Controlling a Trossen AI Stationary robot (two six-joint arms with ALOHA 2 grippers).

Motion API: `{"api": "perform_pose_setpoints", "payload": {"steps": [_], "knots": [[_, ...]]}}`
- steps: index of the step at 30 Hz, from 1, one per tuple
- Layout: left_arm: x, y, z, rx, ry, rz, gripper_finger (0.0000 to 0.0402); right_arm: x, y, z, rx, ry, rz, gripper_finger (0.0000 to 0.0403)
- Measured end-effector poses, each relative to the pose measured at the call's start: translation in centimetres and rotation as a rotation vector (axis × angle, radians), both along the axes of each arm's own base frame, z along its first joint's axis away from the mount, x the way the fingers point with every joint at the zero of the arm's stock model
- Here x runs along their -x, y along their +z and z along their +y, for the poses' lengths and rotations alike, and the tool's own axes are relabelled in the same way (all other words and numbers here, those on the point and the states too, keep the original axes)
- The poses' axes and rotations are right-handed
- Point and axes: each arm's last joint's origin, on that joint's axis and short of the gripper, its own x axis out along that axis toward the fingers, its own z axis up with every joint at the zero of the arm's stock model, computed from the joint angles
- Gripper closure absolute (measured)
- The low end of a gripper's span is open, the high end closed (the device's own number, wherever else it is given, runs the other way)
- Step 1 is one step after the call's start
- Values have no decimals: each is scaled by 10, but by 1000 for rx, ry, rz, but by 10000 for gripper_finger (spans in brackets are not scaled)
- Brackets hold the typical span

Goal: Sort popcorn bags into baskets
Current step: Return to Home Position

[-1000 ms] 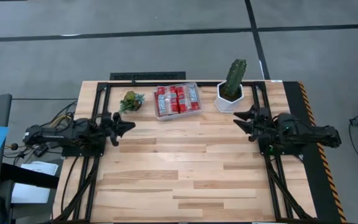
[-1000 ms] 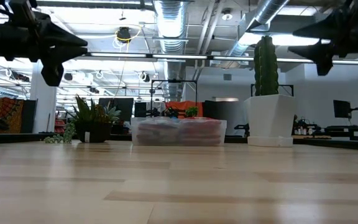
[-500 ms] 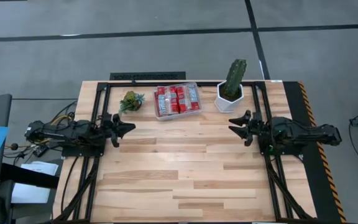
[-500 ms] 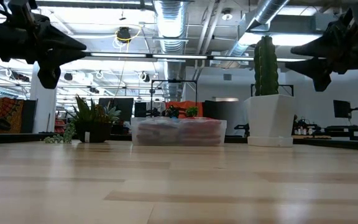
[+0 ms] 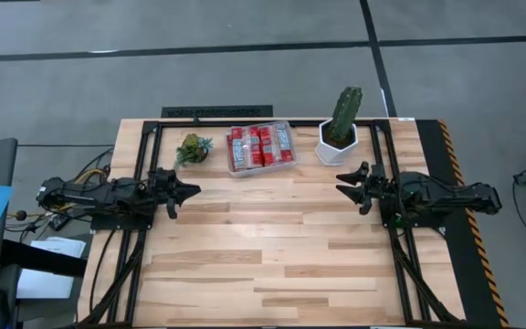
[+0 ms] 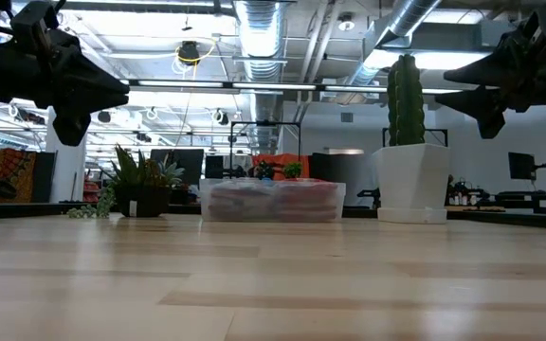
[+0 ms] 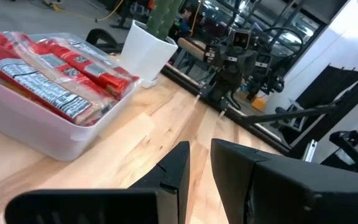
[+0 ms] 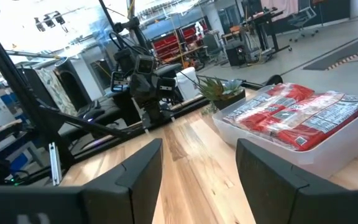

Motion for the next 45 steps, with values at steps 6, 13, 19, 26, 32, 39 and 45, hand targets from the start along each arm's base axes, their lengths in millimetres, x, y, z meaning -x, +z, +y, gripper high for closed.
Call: {"api": "perform_pose_setpoints", "payload": {"steps": [6, 13, 19, 26, 32, 39, 45], "knots": [[0, 0, 0, 1, 0, 0, 347, 0, 0, 0, 0, -1, 2, 181], [0, 0, 0, 2, 0, 0, 347, 0, 0, 0, 0, -1, 3, 178], [0, 0, 0, 2, 1, 0, 347, 0, -1, 0, 0, -1, 4, 178], [0, 0, 0, 2, 1, 0, 347, 0, -1, 0, 0, -2, 5, 182], [0, 0, 0, 2, 1, 1, 347, 0, -1, 0, 0, -2, 5, 177], [0, 0, 0, 2, 1, 1, 347, 0, -1, 0, 0, -2, 5, 176], [0, 0, 0, 2, 1, 1, 347, 0, -1, 0, 0, -2, 6, 180]]}}
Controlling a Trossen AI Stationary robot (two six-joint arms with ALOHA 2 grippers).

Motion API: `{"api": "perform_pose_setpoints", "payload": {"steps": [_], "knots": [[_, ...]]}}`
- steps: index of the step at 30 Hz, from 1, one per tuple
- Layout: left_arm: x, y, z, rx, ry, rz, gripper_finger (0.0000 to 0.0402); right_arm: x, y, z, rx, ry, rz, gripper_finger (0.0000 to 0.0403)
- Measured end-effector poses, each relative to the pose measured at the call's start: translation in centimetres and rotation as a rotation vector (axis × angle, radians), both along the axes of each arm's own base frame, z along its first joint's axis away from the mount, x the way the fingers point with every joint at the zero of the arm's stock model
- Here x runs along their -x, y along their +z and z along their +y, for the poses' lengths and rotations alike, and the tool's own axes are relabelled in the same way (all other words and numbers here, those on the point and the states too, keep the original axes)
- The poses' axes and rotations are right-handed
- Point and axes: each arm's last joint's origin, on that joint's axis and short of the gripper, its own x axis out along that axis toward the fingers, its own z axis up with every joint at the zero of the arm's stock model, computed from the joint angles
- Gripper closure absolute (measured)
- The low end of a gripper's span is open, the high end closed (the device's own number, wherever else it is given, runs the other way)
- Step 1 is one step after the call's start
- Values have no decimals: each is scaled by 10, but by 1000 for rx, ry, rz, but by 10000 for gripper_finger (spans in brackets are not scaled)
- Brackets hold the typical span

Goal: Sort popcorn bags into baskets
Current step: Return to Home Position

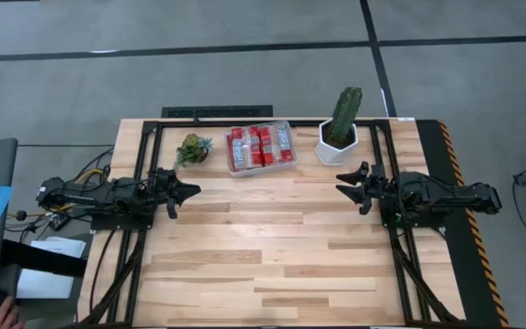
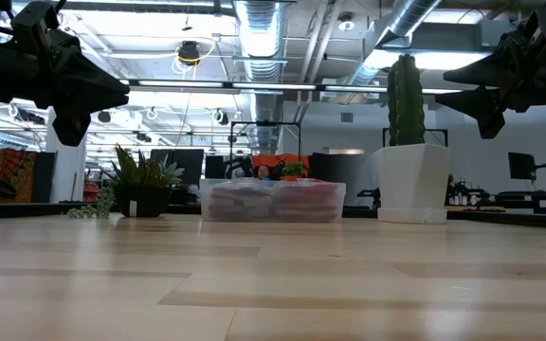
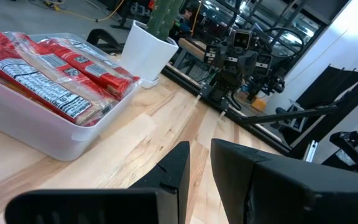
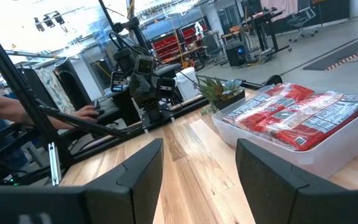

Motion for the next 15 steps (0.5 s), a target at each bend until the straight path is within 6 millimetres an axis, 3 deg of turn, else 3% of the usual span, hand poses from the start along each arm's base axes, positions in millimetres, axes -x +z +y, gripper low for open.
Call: {"api": "perform_pose_setpoints", "payload": {"steps": [15], "knots": [[0, 0, 0, 0, 0, 0, 347, 0, 0, 0, 0, 0, 0, 175]]}}
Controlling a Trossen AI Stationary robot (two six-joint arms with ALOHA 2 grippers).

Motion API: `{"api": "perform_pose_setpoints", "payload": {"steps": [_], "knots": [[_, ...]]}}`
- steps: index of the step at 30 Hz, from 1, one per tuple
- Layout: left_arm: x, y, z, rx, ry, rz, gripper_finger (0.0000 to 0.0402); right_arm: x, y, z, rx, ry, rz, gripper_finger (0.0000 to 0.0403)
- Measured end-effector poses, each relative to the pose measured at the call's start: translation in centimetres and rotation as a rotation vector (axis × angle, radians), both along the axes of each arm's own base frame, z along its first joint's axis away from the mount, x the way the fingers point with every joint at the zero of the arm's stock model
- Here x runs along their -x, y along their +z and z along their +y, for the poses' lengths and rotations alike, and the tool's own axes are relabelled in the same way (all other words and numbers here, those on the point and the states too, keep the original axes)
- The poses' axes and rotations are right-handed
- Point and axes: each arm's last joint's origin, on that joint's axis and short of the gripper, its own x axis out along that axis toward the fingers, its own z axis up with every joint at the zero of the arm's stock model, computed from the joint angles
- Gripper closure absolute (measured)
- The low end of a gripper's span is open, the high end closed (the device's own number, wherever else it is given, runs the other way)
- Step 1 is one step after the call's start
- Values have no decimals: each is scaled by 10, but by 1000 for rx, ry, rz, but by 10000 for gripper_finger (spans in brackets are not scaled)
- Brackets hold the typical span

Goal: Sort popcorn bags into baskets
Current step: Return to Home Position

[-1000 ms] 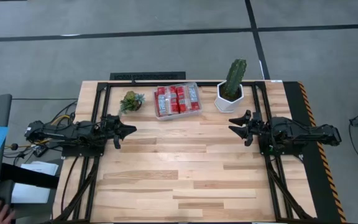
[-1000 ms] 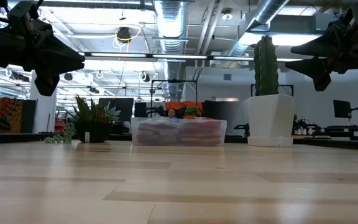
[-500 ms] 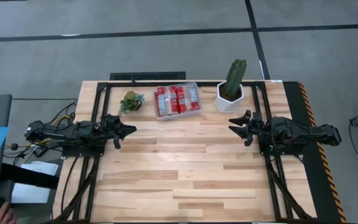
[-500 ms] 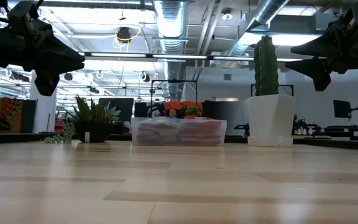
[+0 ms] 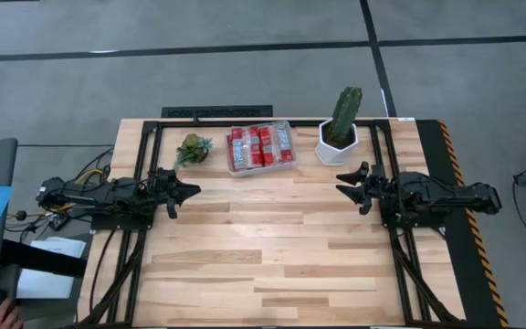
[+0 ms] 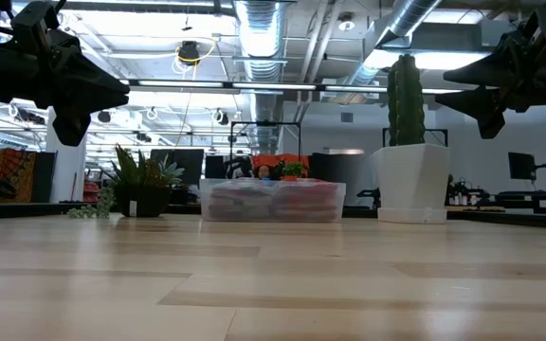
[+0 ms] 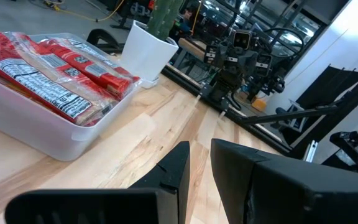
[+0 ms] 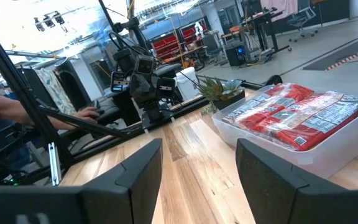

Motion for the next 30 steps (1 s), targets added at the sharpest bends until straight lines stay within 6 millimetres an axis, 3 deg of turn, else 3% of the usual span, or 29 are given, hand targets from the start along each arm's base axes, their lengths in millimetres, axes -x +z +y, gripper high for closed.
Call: {"api": "perform_pose_setpoints", "payload": {"steps": [30], "knots": [[0, 0, 0, 0, 0, 0, 347, 0, 0, 0, 0, 0, 0, 181]]}}
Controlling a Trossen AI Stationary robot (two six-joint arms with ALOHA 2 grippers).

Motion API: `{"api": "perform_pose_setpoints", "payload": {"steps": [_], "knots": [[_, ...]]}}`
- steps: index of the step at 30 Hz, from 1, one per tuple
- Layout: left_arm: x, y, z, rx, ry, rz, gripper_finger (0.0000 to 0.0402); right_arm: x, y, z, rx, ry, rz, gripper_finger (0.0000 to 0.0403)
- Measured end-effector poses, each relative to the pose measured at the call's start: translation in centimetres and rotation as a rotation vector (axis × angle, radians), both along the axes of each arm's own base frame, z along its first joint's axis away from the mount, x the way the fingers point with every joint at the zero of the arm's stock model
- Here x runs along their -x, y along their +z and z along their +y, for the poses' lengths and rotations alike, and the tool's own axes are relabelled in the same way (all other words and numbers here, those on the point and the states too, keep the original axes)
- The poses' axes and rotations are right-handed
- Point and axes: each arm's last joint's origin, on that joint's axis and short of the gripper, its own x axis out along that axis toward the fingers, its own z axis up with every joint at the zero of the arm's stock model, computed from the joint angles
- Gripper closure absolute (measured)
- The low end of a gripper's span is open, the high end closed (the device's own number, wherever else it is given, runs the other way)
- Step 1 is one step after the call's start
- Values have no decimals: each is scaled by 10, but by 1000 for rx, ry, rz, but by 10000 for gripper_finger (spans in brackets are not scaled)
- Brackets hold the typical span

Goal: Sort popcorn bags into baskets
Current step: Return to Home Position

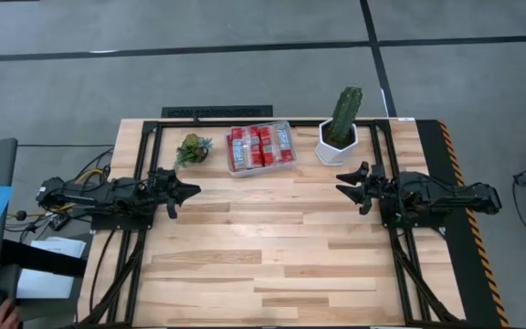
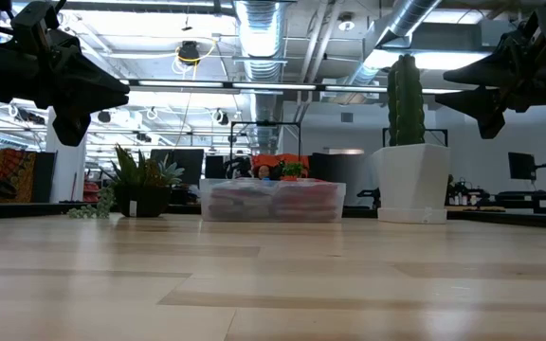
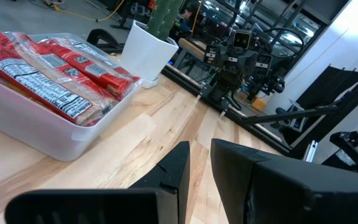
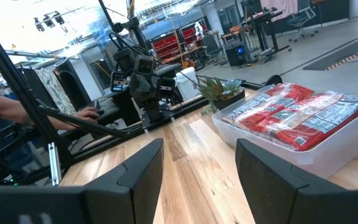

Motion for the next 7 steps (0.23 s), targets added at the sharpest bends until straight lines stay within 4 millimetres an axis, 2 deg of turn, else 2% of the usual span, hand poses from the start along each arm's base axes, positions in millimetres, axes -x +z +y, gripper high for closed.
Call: {"api": "perform_pose_setpoints", "payload": {"steps": [7], "knots": [[0, 0, 0, 0, 0, 0, 347, 0, 0, 0, 0, 0, 0, 177]]}}
